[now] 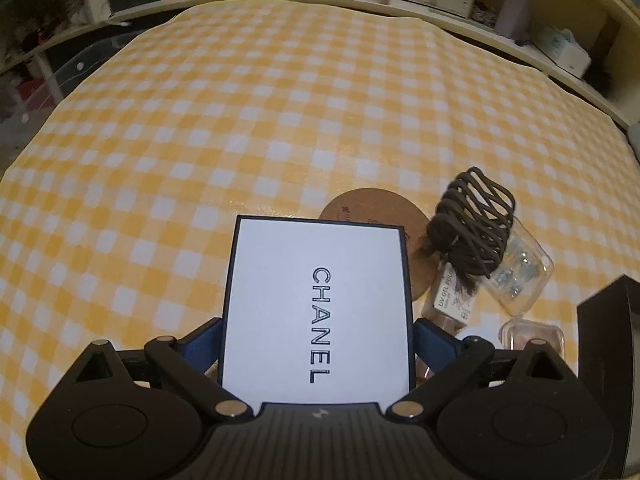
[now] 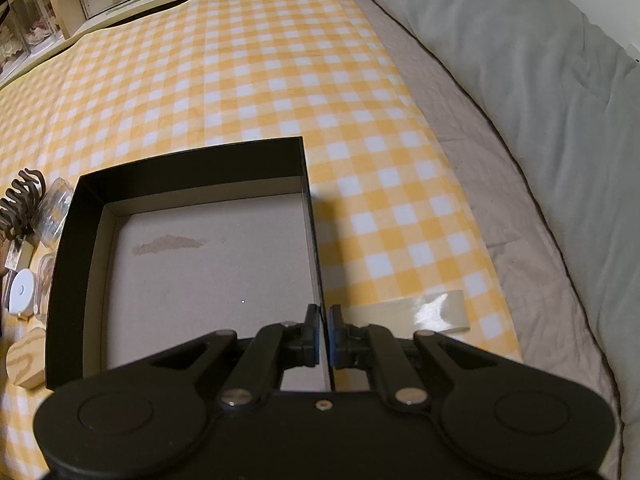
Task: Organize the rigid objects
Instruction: 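Grasp and lift the white CHANEL box with the left tool while the right tool holds the black box, then lower the CHANEL box into the black box with the left tool while the right tool steadies it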
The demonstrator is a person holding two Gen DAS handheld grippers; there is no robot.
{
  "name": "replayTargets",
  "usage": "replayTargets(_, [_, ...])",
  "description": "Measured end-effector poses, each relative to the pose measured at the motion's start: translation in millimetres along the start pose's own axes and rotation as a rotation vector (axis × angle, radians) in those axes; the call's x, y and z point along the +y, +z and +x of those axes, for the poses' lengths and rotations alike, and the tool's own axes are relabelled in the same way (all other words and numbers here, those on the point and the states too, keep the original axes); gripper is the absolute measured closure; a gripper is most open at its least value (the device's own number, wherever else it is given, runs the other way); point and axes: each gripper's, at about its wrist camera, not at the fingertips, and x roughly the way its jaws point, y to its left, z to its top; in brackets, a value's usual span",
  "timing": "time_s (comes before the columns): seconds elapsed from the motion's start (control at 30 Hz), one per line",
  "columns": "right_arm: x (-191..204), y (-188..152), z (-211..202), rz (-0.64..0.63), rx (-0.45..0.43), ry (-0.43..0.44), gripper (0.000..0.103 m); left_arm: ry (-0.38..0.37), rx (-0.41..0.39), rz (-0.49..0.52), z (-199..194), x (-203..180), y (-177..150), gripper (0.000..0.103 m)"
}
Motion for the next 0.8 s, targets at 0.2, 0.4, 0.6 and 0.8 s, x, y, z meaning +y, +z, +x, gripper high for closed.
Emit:
replayTargets(0.2, [-1,0,1,-0.007,-0.001,-0.003,0.098,-0.006,-0.015,-0.023,9,1,0,0.006])
replayTargets(0.4, [0,0,0,-0.008,0.000,-0.002,0.098,-0.014,-0.025,-0.023,8,2,1,0.007])
replayTargets(0.6, [0,0,1,-0.012,-0.001,-0.002,0.098,-0.045,-0.050,-0.065,-6,5,5,0.007])
replayTargets(0.8, [2,-1,-2,-0.010,0.006,0.020,0.099,-0.111,-0.084,-0.106,-26,-2,10,0.007])
